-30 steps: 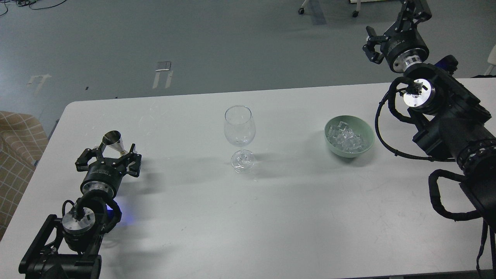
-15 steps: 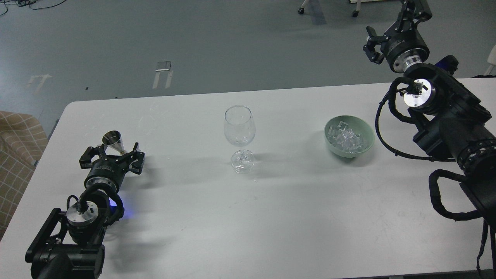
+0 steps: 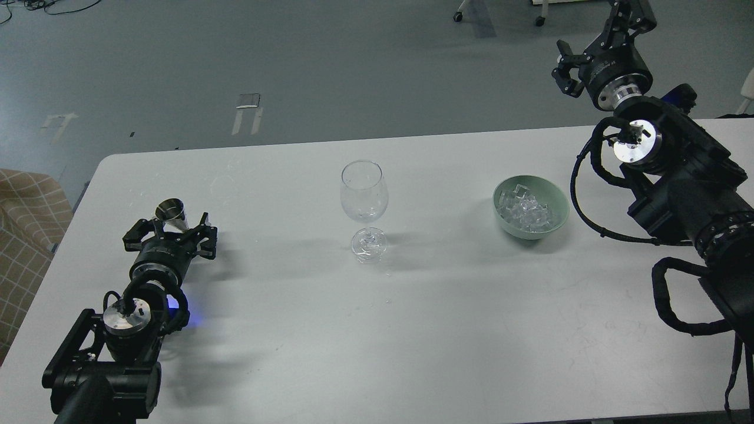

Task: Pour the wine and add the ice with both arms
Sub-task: 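Lift the jigger upright with the left gripper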

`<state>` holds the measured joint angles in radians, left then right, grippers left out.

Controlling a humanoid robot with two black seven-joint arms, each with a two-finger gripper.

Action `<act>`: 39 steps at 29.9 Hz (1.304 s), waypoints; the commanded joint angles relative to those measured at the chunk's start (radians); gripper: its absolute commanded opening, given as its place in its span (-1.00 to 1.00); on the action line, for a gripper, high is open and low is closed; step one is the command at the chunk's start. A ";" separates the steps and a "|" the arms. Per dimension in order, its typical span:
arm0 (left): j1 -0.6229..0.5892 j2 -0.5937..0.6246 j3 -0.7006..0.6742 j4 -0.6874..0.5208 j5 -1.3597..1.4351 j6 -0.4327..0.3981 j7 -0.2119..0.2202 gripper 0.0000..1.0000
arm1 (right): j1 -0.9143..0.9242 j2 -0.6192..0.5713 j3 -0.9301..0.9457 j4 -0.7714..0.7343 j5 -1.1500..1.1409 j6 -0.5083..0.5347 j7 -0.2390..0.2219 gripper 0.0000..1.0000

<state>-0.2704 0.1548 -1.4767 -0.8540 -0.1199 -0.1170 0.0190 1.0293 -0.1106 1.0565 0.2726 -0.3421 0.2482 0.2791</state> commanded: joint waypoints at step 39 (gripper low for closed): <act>-0.064 0.003 0.001 0.176 -0.034 -0.168 0.033 -0.33 | -0.003 -0.011 -0.001 0.000 -0.002 -0.001 0.000 1.00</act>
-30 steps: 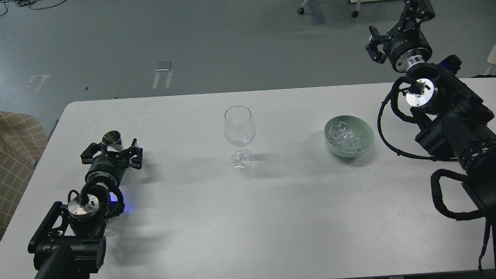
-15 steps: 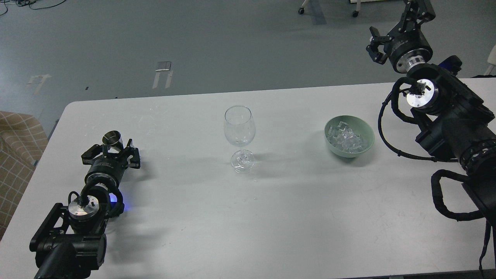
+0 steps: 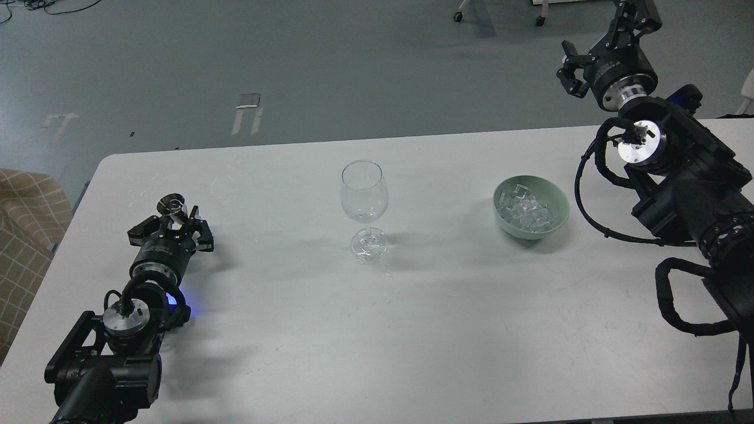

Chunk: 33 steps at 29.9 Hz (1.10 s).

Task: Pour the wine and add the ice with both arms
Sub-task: 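Lift the jigger upright with the left gripper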

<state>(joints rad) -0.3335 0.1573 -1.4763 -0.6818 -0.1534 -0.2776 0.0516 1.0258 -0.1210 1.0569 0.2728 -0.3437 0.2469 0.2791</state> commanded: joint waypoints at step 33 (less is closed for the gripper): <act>-0.004 -0.001 0.001 -0.048 0.000 -0.127 0.002 -0.82 | -0.004 -0.016 -0.005 0.000 -0.001 0.000 0.000 1.00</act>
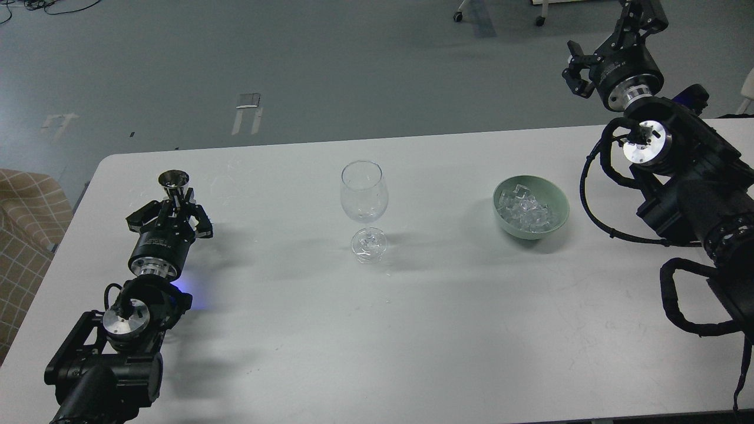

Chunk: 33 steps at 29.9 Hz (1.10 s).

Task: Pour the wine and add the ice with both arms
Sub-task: 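Lift the jigger upright with the left gripper, then carry the jigger with the left gripper over the wine glass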

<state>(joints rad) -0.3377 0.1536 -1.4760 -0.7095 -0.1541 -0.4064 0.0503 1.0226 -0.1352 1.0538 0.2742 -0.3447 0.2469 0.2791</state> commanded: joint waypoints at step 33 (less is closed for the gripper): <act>0.060 -0.060 0.112 -0.516 0.008 0.215 0.056 -0.90 | 0.002 -0.035 0.003 0.076 0.003 0.000 0.000 1.00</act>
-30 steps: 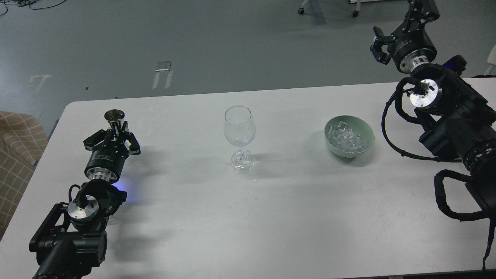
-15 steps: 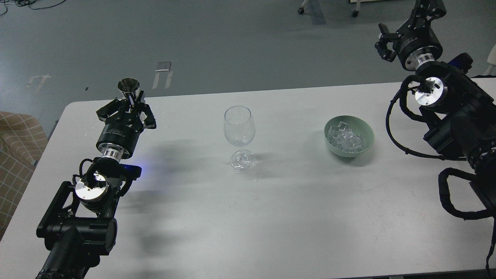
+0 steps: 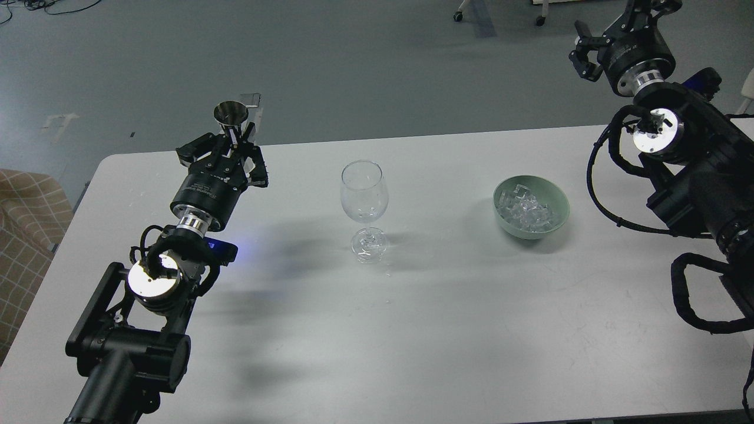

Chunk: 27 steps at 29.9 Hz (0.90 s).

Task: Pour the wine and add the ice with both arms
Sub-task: 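Carry the jigger with the left gripper over the wine glass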

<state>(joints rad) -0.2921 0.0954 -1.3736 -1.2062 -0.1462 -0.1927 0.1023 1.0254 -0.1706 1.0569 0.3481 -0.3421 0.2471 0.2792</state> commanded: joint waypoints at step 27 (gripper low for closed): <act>0.100 0.004 0.108 -0.159 0.014 0.009 0.017 -1.00 | -0.001 0.002 0.002 0.011 0.000 -0.006 0.000 1.00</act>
<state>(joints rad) -0.1922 0.1002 -1.2687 -1.3632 -0.1361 -0.1849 0.1226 1.0287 -0.1664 1.0580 0.3523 -0.3420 0.2464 0.2792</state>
